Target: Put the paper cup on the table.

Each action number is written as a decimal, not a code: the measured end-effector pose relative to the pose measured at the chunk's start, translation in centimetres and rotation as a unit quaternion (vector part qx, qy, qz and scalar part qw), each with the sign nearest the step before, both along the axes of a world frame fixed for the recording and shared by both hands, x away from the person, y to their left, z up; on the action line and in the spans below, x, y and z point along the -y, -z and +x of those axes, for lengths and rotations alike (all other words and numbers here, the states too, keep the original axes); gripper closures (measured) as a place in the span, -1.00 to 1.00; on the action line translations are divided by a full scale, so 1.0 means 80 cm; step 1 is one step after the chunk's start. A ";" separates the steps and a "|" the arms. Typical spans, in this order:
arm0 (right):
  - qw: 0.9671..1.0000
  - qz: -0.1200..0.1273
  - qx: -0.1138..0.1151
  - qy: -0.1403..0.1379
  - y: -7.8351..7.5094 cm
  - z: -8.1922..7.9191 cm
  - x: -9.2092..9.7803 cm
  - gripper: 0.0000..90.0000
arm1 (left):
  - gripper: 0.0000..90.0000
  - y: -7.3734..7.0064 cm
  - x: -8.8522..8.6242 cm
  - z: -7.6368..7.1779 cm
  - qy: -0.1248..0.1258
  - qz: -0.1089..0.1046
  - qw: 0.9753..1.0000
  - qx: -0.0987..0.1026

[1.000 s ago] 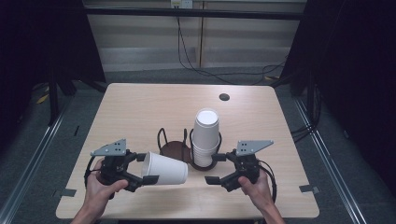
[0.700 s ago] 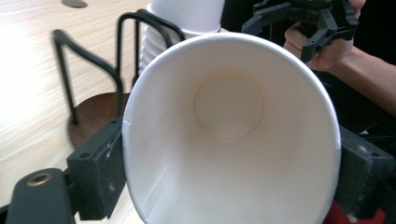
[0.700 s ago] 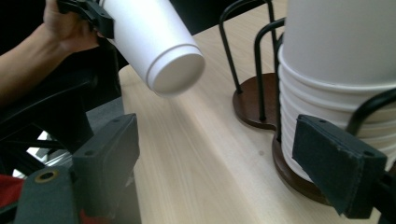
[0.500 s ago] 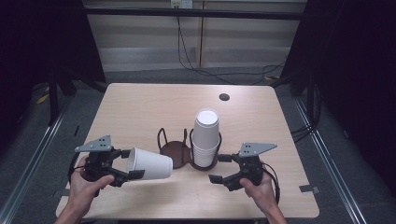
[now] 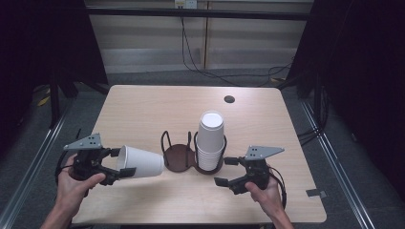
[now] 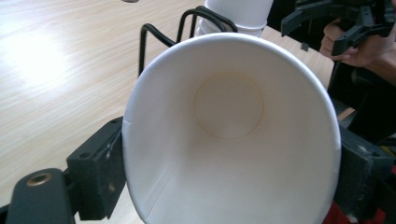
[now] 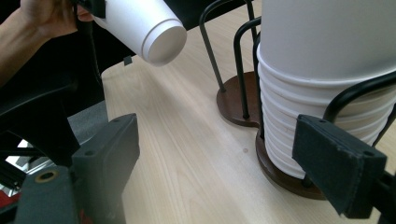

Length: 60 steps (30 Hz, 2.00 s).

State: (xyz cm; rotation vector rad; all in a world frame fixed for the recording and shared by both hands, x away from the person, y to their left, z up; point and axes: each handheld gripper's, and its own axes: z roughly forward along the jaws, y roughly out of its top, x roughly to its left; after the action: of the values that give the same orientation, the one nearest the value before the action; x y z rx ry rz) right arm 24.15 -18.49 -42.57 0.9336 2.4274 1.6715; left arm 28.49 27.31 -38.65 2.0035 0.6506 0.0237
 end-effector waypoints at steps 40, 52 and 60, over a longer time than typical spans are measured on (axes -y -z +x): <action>1.000 -0.002 -0.004 0.001 0.002 0.003 0.002 -0.66 | -0.71 -0.037 0.016 0.108 -0.057 0.205 0.977 0.002; 1.000 -0.005 -0.005 -0.001 0.002 0.002 0.001 -0.66 | -0.73 -0.023 0.060 0.133 -0.032 0.277 0.960 -0.025; 1.000 -0.014 -0.006 -0.003 0.004 0.002 -0.001 -0.66 | -0.73 -0.011 0.089 0.145 -0.011 0.338 0.941 -0.032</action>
State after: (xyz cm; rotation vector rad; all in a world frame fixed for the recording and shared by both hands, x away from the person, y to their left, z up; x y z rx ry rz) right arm 24.31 -18.44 -42.91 0.9359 2.4564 1.6348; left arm 40.08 20.21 -37.74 2.6649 0.7766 0.2235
